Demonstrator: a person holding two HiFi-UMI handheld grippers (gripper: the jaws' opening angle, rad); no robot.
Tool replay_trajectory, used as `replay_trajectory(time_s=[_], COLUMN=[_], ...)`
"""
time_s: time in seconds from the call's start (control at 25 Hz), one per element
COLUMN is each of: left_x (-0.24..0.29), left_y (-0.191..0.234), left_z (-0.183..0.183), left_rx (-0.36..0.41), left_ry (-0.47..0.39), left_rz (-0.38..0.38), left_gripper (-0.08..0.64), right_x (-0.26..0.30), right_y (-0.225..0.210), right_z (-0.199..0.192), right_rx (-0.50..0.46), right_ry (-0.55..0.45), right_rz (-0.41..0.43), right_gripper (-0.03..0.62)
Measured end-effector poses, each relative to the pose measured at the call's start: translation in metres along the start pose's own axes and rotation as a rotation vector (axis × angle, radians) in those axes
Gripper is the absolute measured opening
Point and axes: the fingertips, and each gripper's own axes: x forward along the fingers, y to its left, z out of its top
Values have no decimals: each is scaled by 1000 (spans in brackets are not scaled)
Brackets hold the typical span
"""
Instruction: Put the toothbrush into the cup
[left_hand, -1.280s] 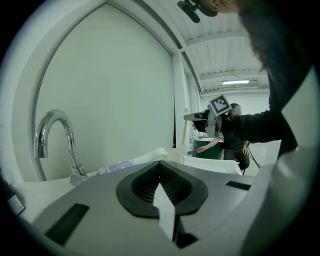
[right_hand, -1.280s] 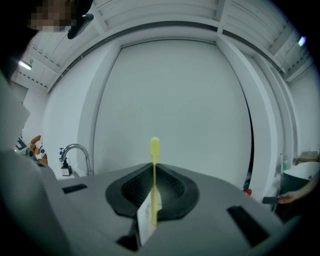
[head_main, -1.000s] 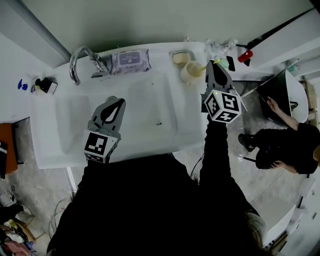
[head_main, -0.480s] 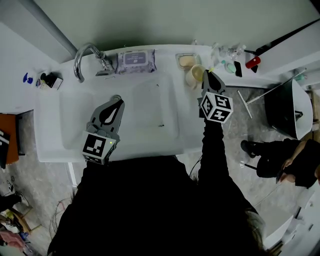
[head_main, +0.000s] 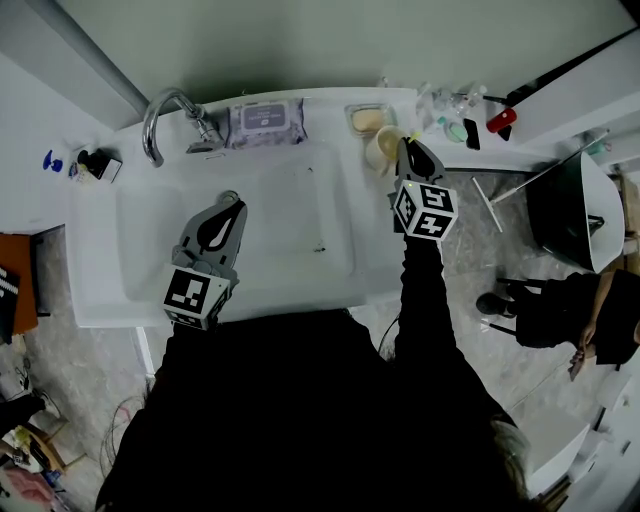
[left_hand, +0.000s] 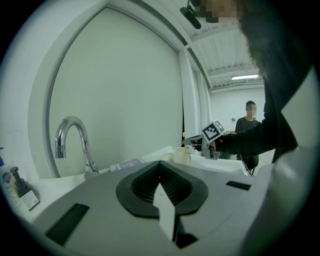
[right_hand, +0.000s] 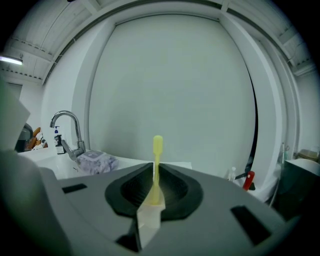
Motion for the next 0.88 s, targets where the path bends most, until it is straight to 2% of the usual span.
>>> replay_trajectory(time_s=[0.24, 0.44, 0.6, 0.72, 0.88], left_x=[-2, -3, -3, -1, 1], left_y=[1, 0, -2, -1, -2], left_z=[1, 2, 6, 6, 8], left_rx=[1, 6, -3, -22, -11], left_ry=[-8, -15, -25, -37, -45], left_rz=[0, -12, -25, -25, -26], left_gripper=[8, 8, 8, 8, 8], right_x=[-7, -24, -48, -65, -81], right_y=[1, -1, 1, 15, 42], right_z=[6, 12, 28, 46, 66], right_rx=[0, -6, 21, 52, 25], right_ry=[-14, -34, -97, -153, -204], right_rz=[14, -11, -25, 10, 50], right_gripper=[92, 95, 94, 94, 94])
